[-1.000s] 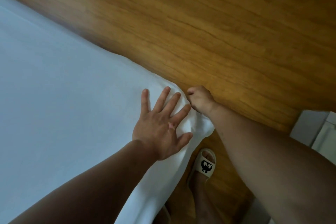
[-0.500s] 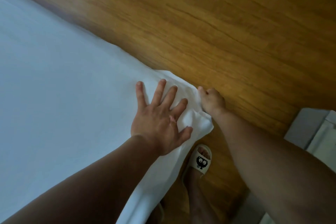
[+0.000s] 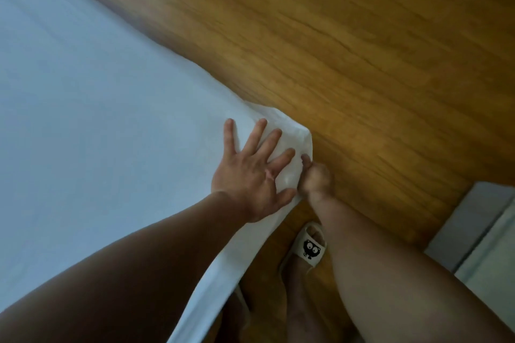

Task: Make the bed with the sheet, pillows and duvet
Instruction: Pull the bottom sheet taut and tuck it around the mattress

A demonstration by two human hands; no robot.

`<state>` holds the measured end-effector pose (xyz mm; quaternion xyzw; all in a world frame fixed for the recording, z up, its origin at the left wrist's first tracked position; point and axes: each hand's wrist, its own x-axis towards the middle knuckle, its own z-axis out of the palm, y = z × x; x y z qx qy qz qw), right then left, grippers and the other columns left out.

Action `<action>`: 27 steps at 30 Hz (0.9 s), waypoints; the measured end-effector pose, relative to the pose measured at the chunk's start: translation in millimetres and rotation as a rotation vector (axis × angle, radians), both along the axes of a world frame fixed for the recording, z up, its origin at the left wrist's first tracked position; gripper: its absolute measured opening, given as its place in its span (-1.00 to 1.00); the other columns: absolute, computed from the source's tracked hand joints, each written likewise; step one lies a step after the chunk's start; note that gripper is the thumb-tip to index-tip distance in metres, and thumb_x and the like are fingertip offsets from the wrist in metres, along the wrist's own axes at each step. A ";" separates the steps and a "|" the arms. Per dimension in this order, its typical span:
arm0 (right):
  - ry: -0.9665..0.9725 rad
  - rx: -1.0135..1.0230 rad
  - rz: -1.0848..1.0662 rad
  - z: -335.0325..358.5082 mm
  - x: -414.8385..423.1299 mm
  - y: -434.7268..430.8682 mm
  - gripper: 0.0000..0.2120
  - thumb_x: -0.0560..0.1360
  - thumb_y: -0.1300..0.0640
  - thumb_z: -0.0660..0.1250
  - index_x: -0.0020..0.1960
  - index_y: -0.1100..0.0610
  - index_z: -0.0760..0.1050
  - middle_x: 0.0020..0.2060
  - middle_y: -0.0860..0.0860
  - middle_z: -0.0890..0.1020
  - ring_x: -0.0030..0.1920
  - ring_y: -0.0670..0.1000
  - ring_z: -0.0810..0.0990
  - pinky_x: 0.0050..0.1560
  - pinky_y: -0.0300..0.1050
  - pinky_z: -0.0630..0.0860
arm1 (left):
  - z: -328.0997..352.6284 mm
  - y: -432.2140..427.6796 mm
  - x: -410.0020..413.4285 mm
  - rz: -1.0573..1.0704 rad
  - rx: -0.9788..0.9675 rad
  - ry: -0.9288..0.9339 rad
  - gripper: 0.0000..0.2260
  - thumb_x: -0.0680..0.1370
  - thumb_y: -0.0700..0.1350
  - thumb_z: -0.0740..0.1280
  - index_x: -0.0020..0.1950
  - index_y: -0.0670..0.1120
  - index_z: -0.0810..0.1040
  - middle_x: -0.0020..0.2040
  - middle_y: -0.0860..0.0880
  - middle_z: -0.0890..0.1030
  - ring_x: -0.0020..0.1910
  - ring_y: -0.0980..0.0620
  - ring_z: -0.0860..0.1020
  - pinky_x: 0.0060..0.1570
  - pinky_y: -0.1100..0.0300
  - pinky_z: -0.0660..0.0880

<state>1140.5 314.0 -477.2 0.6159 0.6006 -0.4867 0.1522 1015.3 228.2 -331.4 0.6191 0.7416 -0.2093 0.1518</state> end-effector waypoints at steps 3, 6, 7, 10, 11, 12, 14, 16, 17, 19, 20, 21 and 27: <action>-0.150 -0.092 0.230 49.5 34.7 16.2 -0.48 0.60 -0.30 0.07 0.10 0.14 0.48 -0.09 0.07 0.60 -0.16 0.07 0.58 -0.28 -0.09 0.40 | 18.1 4.8 -6.1 0.022 -0.117 -0.052 -0.28 0.48 0.48 -0.25 0.60 0.23 -0.01 0.65 -0.04 -0.08 0.59 -0.14 -0.30 0.34 -0.47 -0.29; -0.165 -0.014 0.489 121.6 71.7 30.5 -0.42 0.59 -0.32 0.07 0.32 0.13 0.38 0.14 0.11 0.57 0.10 0.15 0.57 -0.05 -0.02 0.50 | 43.2 13.9 -10.1 0.044 -0.243 -0.147 -0.30 0.52 0.46 -0.13 0.60 0.21 -0.09 0.64 -0.03 -0.17 0.57 -0.13 -0.34 0.38 -0.44 -0.27; -0.129 -0.005 0.530 147.2 76.4 38.0 -0.43 0.59 -0.31 0.09 0.35 0.11 0.38 0.19 0.09 0.56 0.15 0.13 0.56 0.01 -0.01 0.51 | 52.7 17.6 -11.9 0.069 -0.258 -0.175 -0.31 0.54 0.44 -0.08 0.61 0.20 -0.10 0.64 -0.03 -0.16 0.58 -0.13 -0.32 0.41 -0.42 -0.22; -0.074 -0.016 0.612 225.4 76.0 66.4 -0.49 0.60 -0.26 0.18 0.37 0.07 0.42 0.23 0.04 0.58 0.20 0.08 0.56 0.14 -0.02 0.53 | 88.4 21.4 -12.8 0.240 -0.199 -0.334 -0.32 0.58 0.36 0.06 0.62 0.13 -0.02 0.64 -0.03 -0.05 0.61 -0.11 -0.16 0.51 -0.24 0.00; -0.065 0.000 0.635 249.6 73.9 77.4 -0.50 0.60 -0.25 0.19 0.37 0.07 0.43 0.23 0.04 0.58 0.21 0.07 0.56 0.15 -0.03 0.53 | 101.7 20.8 -12.8 0.332 -0.170 -0.398 -0.34 0.59 0.33 0.09 0.62 0.10 0.04 0.64 -0.03 0.01 0.61 -0.10 -0.08 0.52 -0.17 0.08; -0.058 0.031 0.661 273.1 70.7 89.2 -0.50 0.60 -0.25 0.19 0.37 0.07 0.44 0.23 0.03 0.58 0.21 0.07 0.56 0.15 -0.04 0.52 | 115.0 19.2 -13.4 0.444 -0.145 -0.472 -0.35 0.59 0.31 0.13 0.61 0.08 0.11 0.63 -0.04 0.10 0.60 -0.09 0.02 0.51 -0.11 0.16; -0.059 0.084 0.728 320.4 59.4 115.0 -0.50 0.60 -0.25 0.20 0.36 0.08 0.45 0.24 0.03 0.59 0.21 0.07 0.55 0.12 -0.07 0.50 | 140.3 12.3 -19.7 0.690 -0.099 -0.616 -0.41 0.58 0.29 0.19 0.54 0.05 0.29 0.53 -0.04 0.33 0.50 -0.08 0.29 0.42 0.01 0.31; -0.068 0.110 0.781 363.0 43.4 140.9 -0.49 0.59 -0.24 0.21 0.37 0.08 0.45 0.28 0.04 0.56 0.26 0.07 0.53 0.12 -0.09 0.46 | 163.2 0.9 -29.5 0.895 -0.061 -0.712 -0.48 0.57 0.28 0.23 0.44 0.04 0.42 0.37 -0.02 0.53 0.33 -0.04 0.49 0.30 0.09 0.42; -0.070 0.132 0.811 381.5 32.8 154.2 -0.50 0.59 -0.23 0.23 0.37 0.08 0.45 0.29 0.03 0.56 0.27 0.07 0.52 0.13 -0.09 0.45 | 173.1 -5.7 -34.6 0.980 -0.036 -0.744 -0.51 0.57 0.28 0.25 0.39 0.04 0.48 0.29 -0.01 0.59 0.25 -0.02 0.53 0.24 0.12 0.45; -0.045 0.184 0.860 414.9 4.5 181.1 -0.55 0.58 -0.22 0.25 0.33 0.05 0.48 0.24 -0.01 0.58 0.24 0.03 0.53 0.10 -0.11 0.45 | 188.1 -20.7 -42.1 1.117 0.010 -0.778 -0.59 0.56 0.24 0.29 0.29 0.04 0.55 0.14 0.03 0.64 0.16 0.01 0.58 0.17 0.16 0.45; -0.019 0.190 0.868 429.1 -11.6 193.7 -0.58 0.57 -0.22 0.26 0.30 0.02 0.49 0.19 -0.05 0.59 0.20 0.00 0.55 0.06 -0.13 0.46 | 192.9 -28.8 -44.5 1.196 0.033 -0.789 -0.65 0.56 0.21 0.31 0.23 0.04 0.59 0.05 0.05 0.66 0.12 0.01 0.59 0.13 0.17 0.46; 0.015 0.169 0.850 440.5 -28.3 206.9 -0.63 0.57 -0.21 0.27 0.27 -0.01 0.50 0.14 -0.09 0.59 0.15 -0.05 0.56 0.03 -0.15 0.46 | 196.1 -36.0 -47.9 1.286 0.051 -0.803 -0.72 0.56 0.19 0.34 0.15 0.05 0.61 -0.04 0.08 0.66 0.08 0.00 0.62 0.10 0.16 0.47; 0.023 0.090 0.761 462.3 -128.8 289.5 -0.83 0.58 -0.02 0.35 0.10 0.03 0.55 -0.05 -0.10 0.64 0.05 -0.04 0.62 -0.07 -0.26 0.42 | 206.3 -31.1 -98.4 1.636 -0.084 -0.832 -0.72 0.56 0.16 0.35 0.10 -0.02 0.62 0.04 -0.04 0.68 0.04 -0.03 0.65 0.12 0.12 0.54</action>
